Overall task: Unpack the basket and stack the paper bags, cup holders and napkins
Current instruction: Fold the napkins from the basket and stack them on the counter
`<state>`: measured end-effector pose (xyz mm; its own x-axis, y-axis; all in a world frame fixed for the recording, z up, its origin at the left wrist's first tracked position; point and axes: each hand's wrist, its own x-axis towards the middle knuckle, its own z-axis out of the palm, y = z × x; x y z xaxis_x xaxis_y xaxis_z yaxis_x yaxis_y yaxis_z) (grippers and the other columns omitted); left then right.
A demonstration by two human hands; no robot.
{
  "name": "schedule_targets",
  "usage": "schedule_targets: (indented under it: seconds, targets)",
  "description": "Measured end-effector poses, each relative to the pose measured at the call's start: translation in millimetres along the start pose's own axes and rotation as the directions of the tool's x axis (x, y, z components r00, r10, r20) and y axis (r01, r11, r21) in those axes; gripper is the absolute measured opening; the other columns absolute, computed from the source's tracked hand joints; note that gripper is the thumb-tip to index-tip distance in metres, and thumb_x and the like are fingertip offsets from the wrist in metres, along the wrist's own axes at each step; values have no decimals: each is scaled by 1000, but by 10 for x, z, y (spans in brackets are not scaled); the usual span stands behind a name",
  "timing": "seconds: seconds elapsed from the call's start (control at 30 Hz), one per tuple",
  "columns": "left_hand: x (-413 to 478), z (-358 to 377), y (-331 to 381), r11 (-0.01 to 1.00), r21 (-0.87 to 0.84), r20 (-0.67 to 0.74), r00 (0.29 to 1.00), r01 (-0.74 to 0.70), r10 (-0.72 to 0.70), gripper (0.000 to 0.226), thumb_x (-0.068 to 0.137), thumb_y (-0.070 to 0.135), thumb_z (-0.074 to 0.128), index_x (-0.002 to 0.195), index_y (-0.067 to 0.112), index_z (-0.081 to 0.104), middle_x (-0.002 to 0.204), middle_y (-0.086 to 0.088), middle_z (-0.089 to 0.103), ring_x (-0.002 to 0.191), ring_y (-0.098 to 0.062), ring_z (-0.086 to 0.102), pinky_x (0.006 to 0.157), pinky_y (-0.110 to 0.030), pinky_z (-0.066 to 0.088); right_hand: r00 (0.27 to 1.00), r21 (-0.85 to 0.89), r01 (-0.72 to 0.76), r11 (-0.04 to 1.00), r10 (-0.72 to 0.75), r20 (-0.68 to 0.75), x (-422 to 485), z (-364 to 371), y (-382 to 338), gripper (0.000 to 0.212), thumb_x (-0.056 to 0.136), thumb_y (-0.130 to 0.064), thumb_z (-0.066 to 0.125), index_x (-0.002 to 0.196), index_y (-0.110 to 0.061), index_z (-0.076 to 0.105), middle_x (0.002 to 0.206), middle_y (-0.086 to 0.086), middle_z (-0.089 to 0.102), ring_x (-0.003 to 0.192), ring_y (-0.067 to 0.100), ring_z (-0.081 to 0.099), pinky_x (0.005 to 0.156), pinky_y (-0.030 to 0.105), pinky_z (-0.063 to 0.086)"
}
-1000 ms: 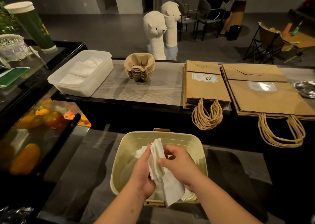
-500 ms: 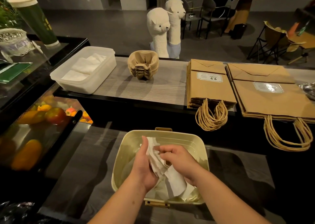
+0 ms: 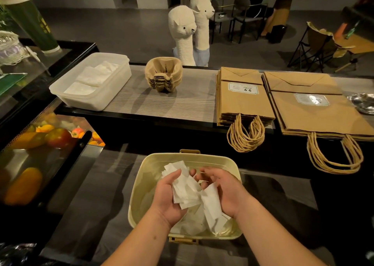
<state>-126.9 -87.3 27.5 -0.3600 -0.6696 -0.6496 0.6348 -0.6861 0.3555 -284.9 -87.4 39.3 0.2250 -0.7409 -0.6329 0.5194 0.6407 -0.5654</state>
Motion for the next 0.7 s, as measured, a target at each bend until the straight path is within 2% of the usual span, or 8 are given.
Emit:
schedule_targets:
  seconds: [0.1, 0.2, 0.27, 0.33, 0.43, 0.53, 0.63, 0.7]
  targets:
    - [-8, 14, 29, 1000, -30, -37, 999, -2, 1, 30, 91, 27, 57, 106, 2, 66, 108, -24, 70, 94, -41, 71, 95, -51, 52, 973, -340, 208, 917, -230, -25, -7, -60, 58, 23, 83, -27, 79, 97, -12, 70, 93, 10, 67, 79, 18, 62, 76, 37, 56]
    - [37, -12, 26, 998, -68, -70, 998, -10, 5, 34, 93, 30, 56, 109, 1, 63, 116, -24, 65, 109, -41, 64, 106, -54, 48, 948, -693, 295, 658, -295, 123, -63, -58, 117, 45, 69, -22, 91, 106, -26, 66, 99, 0, 68, 86, 9, 63, 78, 25, 56]
    - [70, -26, 14, 998, -67, -78, 997, -13, 7, 34, 96, 32, 52, 103, 1, 63, 100, -23, 67, 95, -40, 68, 90, -52, 57, 940, -832, 293, 471, -300, 161, -60, -21, 177, 43, 66, -24, 91, 99, -29, 64, 89, -8, 64, 77, 2, 56, 67, 24, 51]
    - [71, -55, 18, 999, -29, -72, 997, -35, 33, 33, 96, 32, 51, 101, 2, 64, 93, -21, 67, 85, -38, 69, 79, -47, 60, 922, -864, 284, 417, -367, 126, -55, 1, 200, 22, 74, -28, 84, 88, -27, 67, 78, -10, 64, 71, 3, 55, 67, 29, 48]
    - [41, -128, 68, 990, 86, -80, 990, -112, 119, 30, 92, 28, 54, 106, 5, 68, 96, -18, 69, 83, -34, 69, 78, -42, 55, 910, -803, 233, 548, -413, -18, -93, -24, 162, 10, 87, -28, 75, 78, -28, 71, 75, -15, 69, 74, 5, 61, 67, 25, 47]
    - [26, -159, 62, 928, 295, -85, 962, -226, 261, 27, 97, 18, 53, 117, 13, 70, 103, -15, 75, 84, -31, 73, 70, -39, 57, 917, -702, 206, 682, -384, -104, -113, -48, 121, 10, 91, -26, 73, 81, -21, 73, 85, -1, 75, 88, 25, 70, 79, 45, 57]
    - [-14, -175, 16, 771, 520, 6, 904, -368, 428, 56, 98, 0, 53, 132, 44, 58, 108, -3, 78, 95, -25, 75, 73, -40, 61, 934, -529, 179, 829, -312, -172, -155, -5, 53, 8, 94, -21, 69, 91, -15, 74, 93, 12, 77, 95, 39, 72, 87, 58, 59]
    - [-27, -177, -29, 725, 566, 109, 907, -393, 407, 65, 99, 0, 53, 136, 53, 51, 118, 1, 75, 104, -25, 74, 82, -43, 61, 957, -432, 158, 888, -246, -155, -160, 45, 13, 10, 96, -19, 67, 100, -17, 76, 98, 12, 78, 98, 37, 73, 90, 59, 58]
